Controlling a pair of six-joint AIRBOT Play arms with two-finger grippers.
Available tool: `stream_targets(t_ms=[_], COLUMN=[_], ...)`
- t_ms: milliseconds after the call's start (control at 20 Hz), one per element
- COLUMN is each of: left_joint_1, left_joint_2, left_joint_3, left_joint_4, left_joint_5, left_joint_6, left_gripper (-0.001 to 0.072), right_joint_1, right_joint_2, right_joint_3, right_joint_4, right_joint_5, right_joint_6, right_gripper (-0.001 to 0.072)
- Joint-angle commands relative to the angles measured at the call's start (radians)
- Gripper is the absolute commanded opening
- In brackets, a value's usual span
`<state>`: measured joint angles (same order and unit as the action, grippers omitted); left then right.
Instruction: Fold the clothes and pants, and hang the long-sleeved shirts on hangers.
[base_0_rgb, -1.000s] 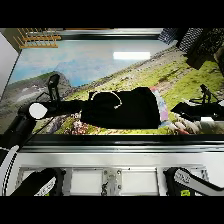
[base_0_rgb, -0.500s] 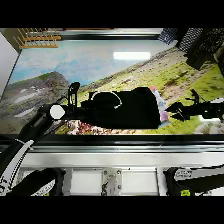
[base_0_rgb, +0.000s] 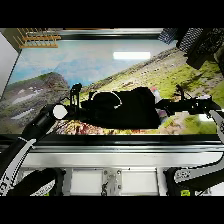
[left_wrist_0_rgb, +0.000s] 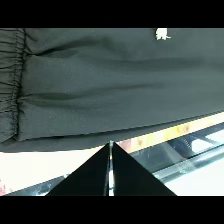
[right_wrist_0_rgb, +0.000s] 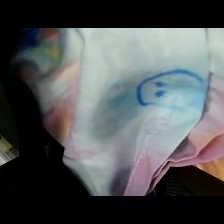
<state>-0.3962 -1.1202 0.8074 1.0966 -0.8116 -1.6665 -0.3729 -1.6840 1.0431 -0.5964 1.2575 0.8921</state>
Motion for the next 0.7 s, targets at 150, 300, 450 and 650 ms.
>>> stream_targets(t_ms=[150, 300, 450, 650], left_joint_1=[-0.001, -0.001, -0.001, -0.001], left_joint_2=[-0.001, -0.001, -0.001, -0.032], left_joint_3=[0.001, 0.001, 0.001, 0.020], left_joint_4=[0.001, 0.001, 0.000, 0.000], left_joint_5=[0.000, 0.002, 0.019, 0.047], left_joint_6=[0.001, 0.001, 0.001, -0.033], left_gripper=[0.0010, 0.0010, 0.0010, 0.0009], right_joint_1=[0.126, 0.165, 0.164, 0.142], right_joint_2=[-0.038, -0.048, -0.042, 0.039], right_joint_3=[0.001, 0.002, 0.002, 0.019], right_joint_4=[0.016, -0.023, -0.039, -0.212], right_joint_5=[-0.003, -0.003, 0.013, 0.031], right_joint_6=[-0.003, -0.002, -0.002, 0.167], right_gripper=[0.0712, 0.0691, 0.0020, 0.0013])
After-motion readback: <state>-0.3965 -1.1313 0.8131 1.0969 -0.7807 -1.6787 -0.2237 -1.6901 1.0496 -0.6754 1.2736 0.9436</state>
